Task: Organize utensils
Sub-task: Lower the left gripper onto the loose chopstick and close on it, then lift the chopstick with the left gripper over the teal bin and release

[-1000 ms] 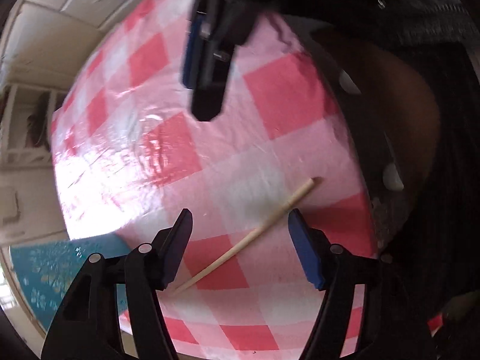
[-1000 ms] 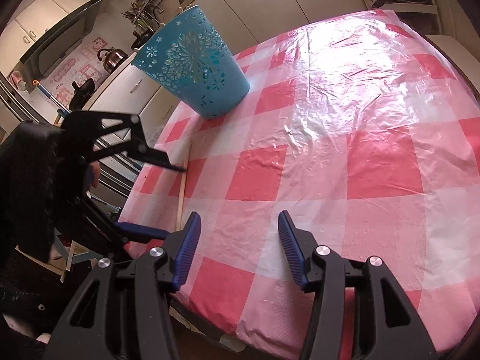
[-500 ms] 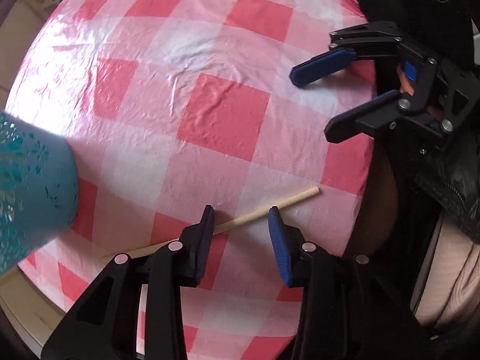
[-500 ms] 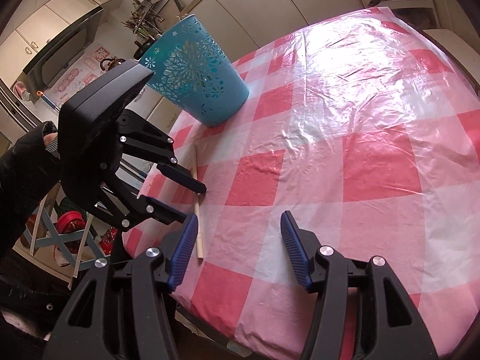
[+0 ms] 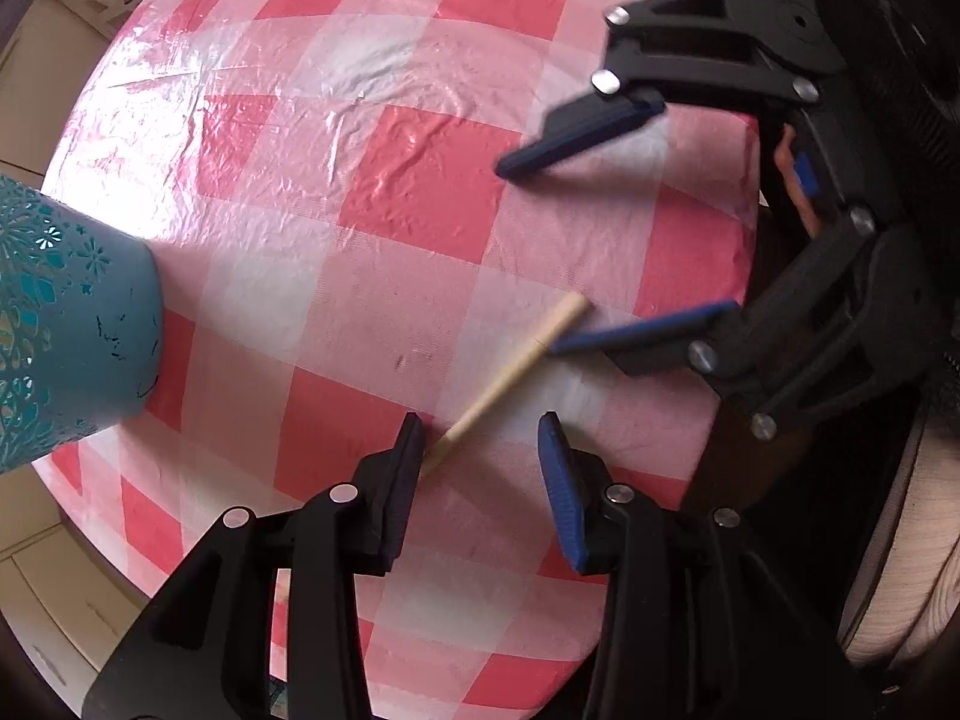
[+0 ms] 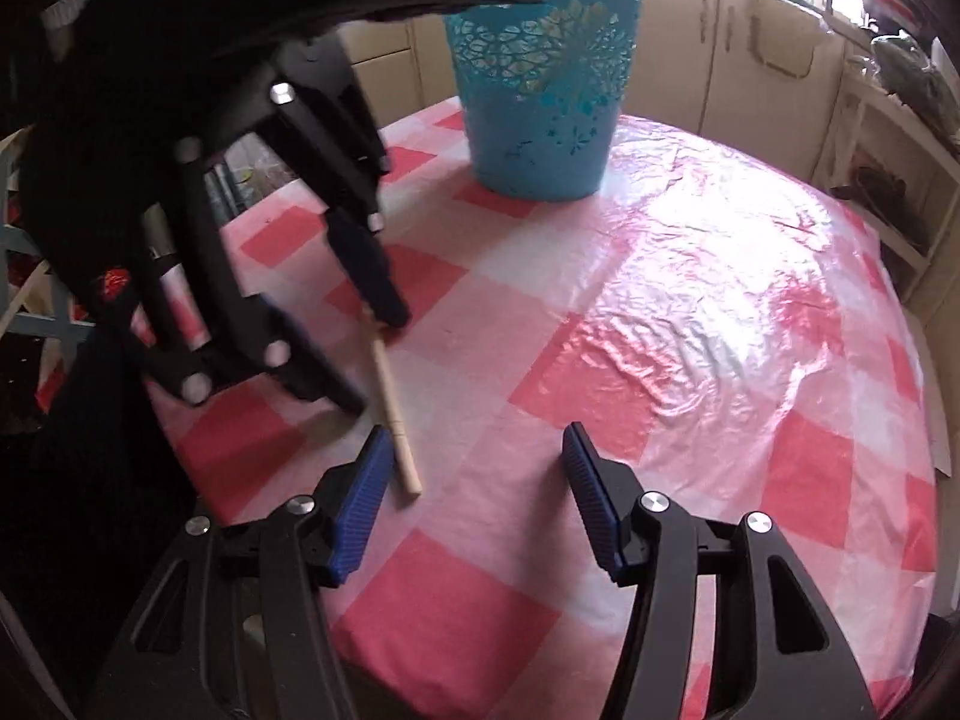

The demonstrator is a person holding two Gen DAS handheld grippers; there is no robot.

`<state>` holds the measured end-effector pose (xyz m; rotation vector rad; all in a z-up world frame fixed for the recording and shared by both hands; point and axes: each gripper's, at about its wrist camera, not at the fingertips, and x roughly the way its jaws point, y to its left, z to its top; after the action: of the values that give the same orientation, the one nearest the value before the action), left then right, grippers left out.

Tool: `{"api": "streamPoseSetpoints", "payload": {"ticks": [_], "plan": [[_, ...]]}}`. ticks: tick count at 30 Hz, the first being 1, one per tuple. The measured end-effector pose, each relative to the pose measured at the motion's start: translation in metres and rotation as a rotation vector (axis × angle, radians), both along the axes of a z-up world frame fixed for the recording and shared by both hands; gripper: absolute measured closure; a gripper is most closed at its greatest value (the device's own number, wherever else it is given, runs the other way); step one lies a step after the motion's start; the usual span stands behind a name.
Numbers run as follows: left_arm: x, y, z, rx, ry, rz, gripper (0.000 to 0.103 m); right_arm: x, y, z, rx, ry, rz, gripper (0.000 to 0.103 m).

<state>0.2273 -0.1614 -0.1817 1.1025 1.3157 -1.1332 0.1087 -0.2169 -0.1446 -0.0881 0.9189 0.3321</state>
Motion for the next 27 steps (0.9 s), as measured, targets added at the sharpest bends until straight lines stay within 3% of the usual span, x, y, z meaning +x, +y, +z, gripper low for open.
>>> {"api": "streamPoseSetpoints", "payload": {"ticks": [4,9,11,13,15,19,23,27], "plan": [[-0.004,0.001,-0.002,0.006,0.006,-0.011,0.065,0.008,-0.023,0.001,0.097,0.013,-0.089,0.044],[-0.006,-0.020,0.003,-0.008,-0.045,-0.015,0.064,0.009,-0.052,-0.001,0.253,0.030,-0.169,0.039],[-0.013,-0.027,0.006,-0.009,-0.046,-0.037,0.083,0.007,-0.059,0.000,0.295,0.029,-0.204,0.038],[-0.019,-0.030,0.007,-0.001,-0.045,-0.051,0.095,0.006,-0.069,0.001,0.337,0.029,-0.230,0.037],[-0.026,-0.037,0.006,0.003,-0.048,-0.049,0.097,0.008,-0.072,0.000,0.366,0.028,-0.249,0.037],[-0.016,-0.025,0.007,-0.026,-0.026,0.060,0.098,0.006,-0.076,0.002,0.380,0.017,-0.267,0.036],[0.002,-0.003,0.020,-0.131,-0.015,0.196,0.098,0.005,-0.076,0.002,0.379,0.009,-0.269,0.035],[0.016,0.027,0.058,-0.316,-0.015,0.333,0.098,0.005,-0.071,0.001,0.358,-0.005,-0.259,0.033]]}}
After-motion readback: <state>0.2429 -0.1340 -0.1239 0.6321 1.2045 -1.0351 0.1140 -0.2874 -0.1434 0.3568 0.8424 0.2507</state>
